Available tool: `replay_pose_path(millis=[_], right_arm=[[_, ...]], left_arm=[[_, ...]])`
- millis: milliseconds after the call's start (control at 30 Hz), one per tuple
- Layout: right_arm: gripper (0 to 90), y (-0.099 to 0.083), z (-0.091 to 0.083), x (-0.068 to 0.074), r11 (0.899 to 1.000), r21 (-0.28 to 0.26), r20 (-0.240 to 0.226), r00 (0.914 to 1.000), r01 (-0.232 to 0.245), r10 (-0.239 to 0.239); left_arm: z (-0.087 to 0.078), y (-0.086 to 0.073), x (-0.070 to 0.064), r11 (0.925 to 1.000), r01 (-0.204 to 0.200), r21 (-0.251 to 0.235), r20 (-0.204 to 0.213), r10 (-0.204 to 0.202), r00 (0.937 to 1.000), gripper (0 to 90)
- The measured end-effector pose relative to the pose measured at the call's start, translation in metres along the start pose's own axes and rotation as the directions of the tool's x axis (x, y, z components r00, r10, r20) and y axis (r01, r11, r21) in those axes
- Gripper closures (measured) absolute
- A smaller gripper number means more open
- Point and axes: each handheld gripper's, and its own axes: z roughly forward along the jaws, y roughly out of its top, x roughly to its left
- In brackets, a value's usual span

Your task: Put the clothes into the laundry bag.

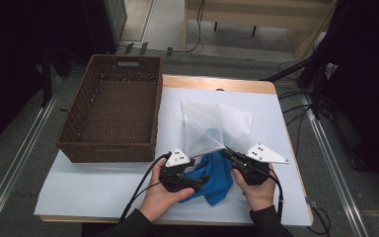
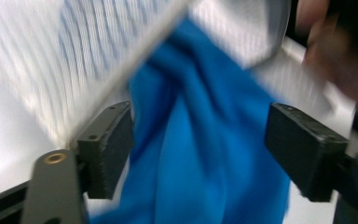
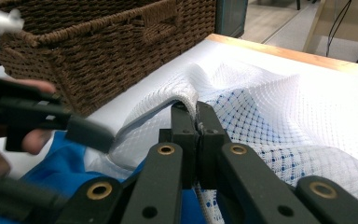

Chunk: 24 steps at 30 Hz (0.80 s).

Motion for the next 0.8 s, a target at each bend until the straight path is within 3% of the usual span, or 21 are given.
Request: replay_pose_path(millis=[67, 167, 233, 267, 333, 433, 500, 533, 567, 633, 700, 800], right_arm=[[89.9, 0.000, 0.001, 0.000, 1.000, 0.002, 0.000, 1.0000, 0.002, -0.002], [89.9, 0.000, 0.002, 0.002, 1.000, 0.007, 0.000, 1.0000, 0.007, -0.007], [89.9, -0.001, 0.003, 0.003, 1.000, 0.011, 0.000, 1.0000, 0.005, -0.005], [89.9, -0.001, 0.004, 0.003, 1.000, 0.010, -0.002, 1.0000, 0.007, -0.007], [89.9, -0.002, 0.005, 0.003, 1.000, 0.015, -0.002, 1.0000, 0.010, -0.009], [89.9, -0.002, 0.005, 0.004, 1.000, 0.018, -0.004, 0.9999, 0.010, -0.010], [89.9, -0.002, 0.005, 0.003, 1.000, 0.013, -0.004, 0.9999, 0.009, -0.009], [89.9, -0.002, 0.004, 0.003, 1.000, 0.012, -0.003, 1.0000, 0.008, -0.008], [89.9, -0.002, 0.004, 0.003, 1.000, 0.011, -0.004, 1.0000, 0.009, -0.009], [89.9, -0.002, 0.004, 0.005, 1.000, 0.011, -0.005, 1.0000, 0.009, -0.009], [89.9, -0.001, 0.005, 0.007, 1.000, 0.010, -0.009, 0.9998, 0.017, -0.017], [89.9, 0.000, 0.005, 0.011, 1.000, 0.009, -0.014, 0.9996, 0.023, -0.023]], left_arm=[[0.006, -0.009, -0.001, 0.9967, -0.024, 0.077, -0.002, 0.024, 0.9997, 20.3], [0.018, -0.019, -0.005, 0.9839, -0.059, 0.169, -0.031, 0.065, 0.9974, 20.7], [0.020, -0.021, -0.013, 0.9815, -0.111, 0.156, -0.100, 0.127, 0.9868, 29.2], [0.020, -0.021, -0.014, 0.9815, -0.119, 0.150, -0.107, 0.136, 0.9849, 38.5], [0.018, -0.019, -0.017, 0.9830, -0.132, 0.128, -0.077, 0.142, 0.9868, 57.3], [0.010, -0.014, -0.020, 0.9885, -0.129, 0.079, -0.032, 0.131, 0.9908, 73.3], [0.004, -0.009, -0.019, 0.9943, -0.103, 0.029, 0.020, 0.102, 0.9946, 80.6], [0.001, -0.005, -0.017, 0.9976, -0.070, -0.003, 0.058, 0.070, 0.9959, 82.7], [0.000, -0.002, -0.016, 0.9985, -0.049, -0.025, 0.070, 0.051, 0.9962, 83.5], [0.000, 0.004, -0.014, 0.9977, -0.036, -0.057, 0.068, 0.040, 0.9969, 83.9], [0.005, 0.009, -0.012, 0.9953, -0.018, -0.095, 0.039, 0.022, 0.9990, 84.1], [0.012, 0.016, -0.007, 0.9877, 0.032, -0.153, -0.021, -0.036, 0.9991, 84.1]])
